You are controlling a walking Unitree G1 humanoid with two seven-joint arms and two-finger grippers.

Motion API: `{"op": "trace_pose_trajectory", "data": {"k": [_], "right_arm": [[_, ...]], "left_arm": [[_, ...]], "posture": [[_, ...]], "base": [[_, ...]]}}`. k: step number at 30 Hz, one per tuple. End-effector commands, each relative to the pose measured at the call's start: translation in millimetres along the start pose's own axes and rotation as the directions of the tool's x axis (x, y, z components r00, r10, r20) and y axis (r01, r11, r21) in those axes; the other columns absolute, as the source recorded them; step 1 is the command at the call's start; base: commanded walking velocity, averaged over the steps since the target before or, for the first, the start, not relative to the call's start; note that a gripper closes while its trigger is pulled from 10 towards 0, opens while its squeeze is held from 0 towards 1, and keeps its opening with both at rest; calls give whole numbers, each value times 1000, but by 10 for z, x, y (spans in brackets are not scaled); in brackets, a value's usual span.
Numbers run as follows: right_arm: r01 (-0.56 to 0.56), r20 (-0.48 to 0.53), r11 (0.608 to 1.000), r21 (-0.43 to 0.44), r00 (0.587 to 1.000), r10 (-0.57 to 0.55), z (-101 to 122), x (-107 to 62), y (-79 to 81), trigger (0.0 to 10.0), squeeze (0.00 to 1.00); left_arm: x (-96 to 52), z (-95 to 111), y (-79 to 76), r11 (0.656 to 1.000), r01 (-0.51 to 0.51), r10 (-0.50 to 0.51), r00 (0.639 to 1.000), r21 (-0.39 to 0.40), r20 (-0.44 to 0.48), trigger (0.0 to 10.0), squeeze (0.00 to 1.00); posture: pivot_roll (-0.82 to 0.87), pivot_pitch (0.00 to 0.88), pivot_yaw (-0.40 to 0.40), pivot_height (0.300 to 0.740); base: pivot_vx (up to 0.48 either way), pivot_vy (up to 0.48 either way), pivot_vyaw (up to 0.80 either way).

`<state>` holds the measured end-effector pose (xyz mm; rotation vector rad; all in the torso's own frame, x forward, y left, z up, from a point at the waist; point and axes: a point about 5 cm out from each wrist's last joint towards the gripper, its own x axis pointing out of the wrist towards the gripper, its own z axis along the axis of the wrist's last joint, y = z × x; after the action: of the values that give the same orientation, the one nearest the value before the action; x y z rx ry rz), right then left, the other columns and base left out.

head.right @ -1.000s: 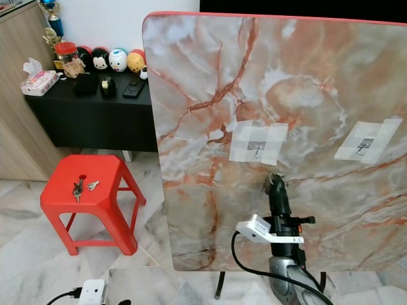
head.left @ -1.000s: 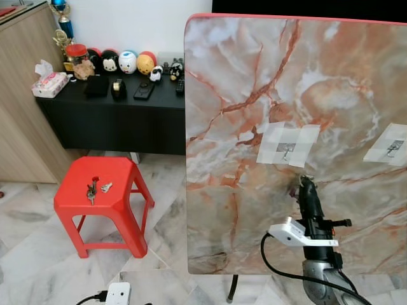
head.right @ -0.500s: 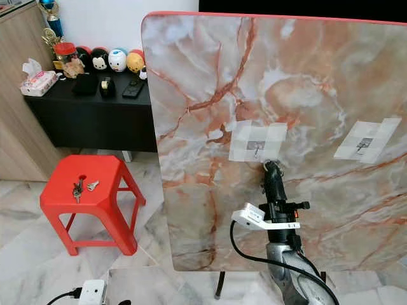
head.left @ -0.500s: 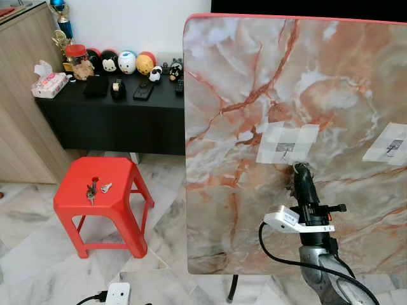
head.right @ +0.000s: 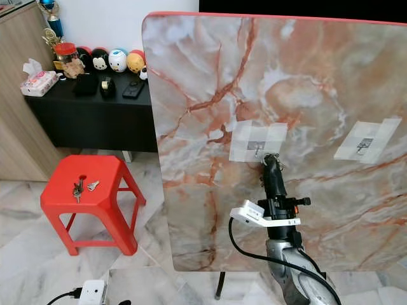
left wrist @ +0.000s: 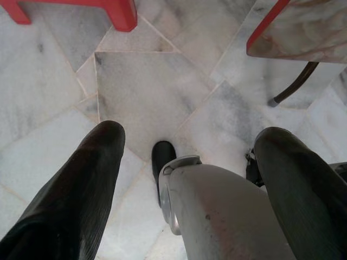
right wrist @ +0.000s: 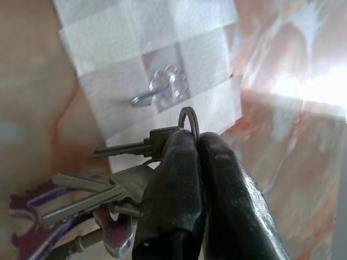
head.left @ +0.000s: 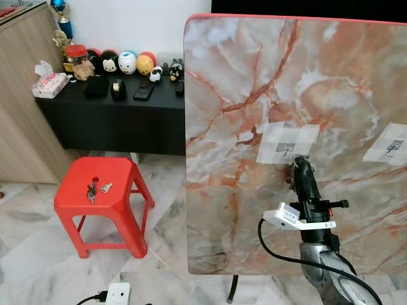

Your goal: Hang keys on a hook

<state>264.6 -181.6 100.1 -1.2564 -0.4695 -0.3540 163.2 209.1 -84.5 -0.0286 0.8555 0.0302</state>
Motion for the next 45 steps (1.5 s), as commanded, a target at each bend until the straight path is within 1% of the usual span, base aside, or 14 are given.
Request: {"op": "trace_pose_trajectory", "data": {"k": [1, 5, 8, 11, 17, 19, 21, 24, 25, 29, 34, 38, 41, 45], "right_arm": [[12, -37, 1000, 1, 999, -12, -61, -18, -61, 10000, 0], [11, -34, 1000, -5, 999, -11, -61, -64, -98, 10000, 0], [13, -26, 1000, -10, 1000, -14, -48, -64, -119, 10000, 0], [24, -25, 1000, -9, 999, -24, -42, -35, -146, 10000, 0], [60, -6, 998, -10, 998, -60, -5, 51, -251, 10000, 0], [63, 29, 998, -4, 998, -63, 48, 83, -271, 10000, 0], [55, 44, 998, -6, 998, -55, 67, 87, -259, 10000, 0], [-4, 52, 1000, -7, 999, 5, 81, 67, -180, 10000, 0], [-35, 53, 999, 5, 998, 34, 83, 51, -133, 10000, 0], [-84, 58, 996, -10, 995, 85, 84, 34, -61, 10000, 0], [-88, 49, 996, -17, 995, 88, 60, 58, -47, 10000, 0], [-79, 59, 997, -19, 995, 80, 76, 119, -46, 10000, 0], [-80, 61, 997, -17, 995, 81, 83, 127, -38, 10000, 0], [-109, 70, 994, -15, 992, 110, 100, 131, 7, 10000, 0]], "left_arm": [[-15, -56, 6, 1000, 2, -2, 1000, 0, -25, 10000, 0], [-15, -55, 10, 1000, 0, 0, 1000, 0, -25, 10000, 0], [-16, -56, 13, 1000, -2, 2, 1000, -1, -25, 10000, 0], [-14, -51, 16, 1000, -3, 3, 1000, -3, -24, 10000, 0], [-11, -40, 21, 1000, -4, 4, 1000, -2, -22, 10000, 0], [-9, -35, 18, 1000, -3, 3, 1000, -3, -21, 10000, 0], [-8, -34, 17, 1000, -3, 3, 1000, -3, -20, 10000, 0], [-7, -32, 13, 1000, -3, 3, 1000, -4, -19, 10000, 0], [-7, -33, 12, 1000, -3, 3, 1000, -5, -19, 10000, 0], [-9, -37, 13, 1000, -4, 4, 1000, -7, -20, 10000, 0], [-10, -40, 12, 1000, -5, 5, 1000, -8, -20, 10000, 0], [-9, -40, 5, 1000, -4, 4, 1000, -8, -19, 10000, 0], [-9, -41, 3, 1000, -3, 3, 1000, -8, -19, 10000, 0], [-7, -37, -1, 1000, -4, 4, 1000, -10, -18, 10000, 0]], "posture": [[67, 51, -71, 740], [64, 51, -69, 740], [63, 49, -69, 740], [68, 47, -72, 740], [64, 45, -71, 740], [65, 46, -74, 740], [64, 46, -75, 740], [65, 46, -76, 740], [66, 46, -76, 740], [66, 47, -78, 740], [66, 48, -78, 740], [68, 49, -80, 740], [67, 48, -80, 740], [69, 52, -80, 740]], "base": [[0, 0, 0], [0, 0, 0], [0, 0, 0], [0, 0, 0], [0, 0, 0], [0, 0, 0], [0, 0, 0], [0, 0, 0], [0, 0, 0], [0, 0, 0], [0, 0, 0], [0, 0, 0], [0, 0, 0], [0, 0, 0]]}}
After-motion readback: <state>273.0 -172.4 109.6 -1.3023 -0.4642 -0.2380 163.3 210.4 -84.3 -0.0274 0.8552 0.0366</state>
